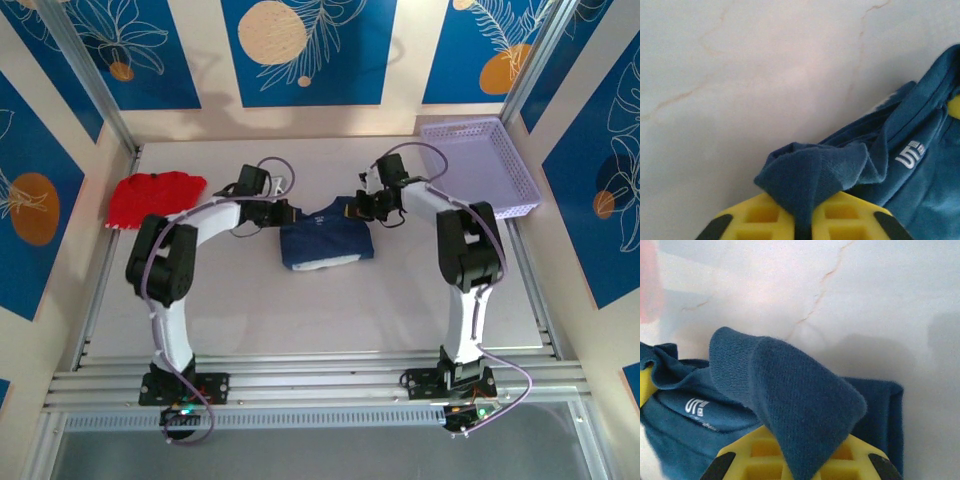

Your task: Fold the inside-out t-shirt

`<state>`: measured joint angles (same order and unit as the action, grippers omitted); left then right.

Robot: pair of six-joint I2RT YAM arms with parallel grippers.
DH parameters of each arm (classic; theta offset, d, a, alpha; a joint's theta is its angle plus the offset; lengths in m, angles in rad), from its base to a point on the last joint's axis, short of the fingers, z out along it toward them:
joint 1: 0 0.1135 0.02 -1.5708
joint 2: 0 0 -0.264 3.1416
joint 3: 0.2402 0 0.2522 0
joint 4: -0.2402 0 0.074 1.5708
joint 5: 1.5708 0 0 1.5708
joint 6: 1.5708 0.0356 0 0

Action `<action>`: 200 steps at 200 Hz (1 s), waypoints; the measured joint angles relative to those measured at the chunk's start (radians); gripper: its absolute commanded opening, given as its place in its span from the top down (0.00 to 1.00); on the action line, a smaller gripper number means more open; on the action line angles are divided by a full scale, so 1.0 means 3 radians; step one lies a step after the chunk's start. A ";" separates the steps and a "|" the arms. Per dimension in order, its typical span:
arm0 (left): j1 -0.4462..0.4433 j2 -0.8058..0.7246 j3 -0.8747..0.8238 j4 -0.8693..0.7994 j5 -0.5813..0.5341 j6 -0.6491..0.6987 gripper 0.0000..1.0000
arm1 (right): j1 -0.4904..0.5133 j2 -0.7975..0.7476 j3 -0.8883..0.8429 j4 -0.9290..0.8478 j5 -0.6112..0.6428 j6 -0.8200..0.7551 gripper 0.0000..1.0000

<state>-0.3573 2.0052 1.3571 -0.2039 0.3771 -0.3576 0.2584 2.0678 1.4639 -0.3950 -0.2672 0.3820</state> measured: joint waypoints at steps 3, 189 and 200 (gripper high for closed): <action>0.0003 0.0057 0.0042 -0.0004 -0.0004 0.0014 0.69 | -0.0006 0.0052 0.0046 -0.0028 0.0008 -0.0010 0.82; -0.0230 0.0106 -0.0125 0.0095 0.0207 -0.0350 0.36 | -0.0228 -0.0779 -0.0640 -0.0273 0.0106 -0.0207 0.34; -0.0291 0.0197 -0.0041 0.0106 0.0149 -0.0361 0.49 | -0.0228 -0.0791 -0.0682 -0.0263 0.0102 -0.0207 0.34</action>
<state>-0.4446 2.0644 1.3449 -0.1722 0.4217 -0.4660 0.1902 1.8305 1.2594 -0.4740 -0.2367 0.3199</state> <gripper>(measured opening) 0.634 0.659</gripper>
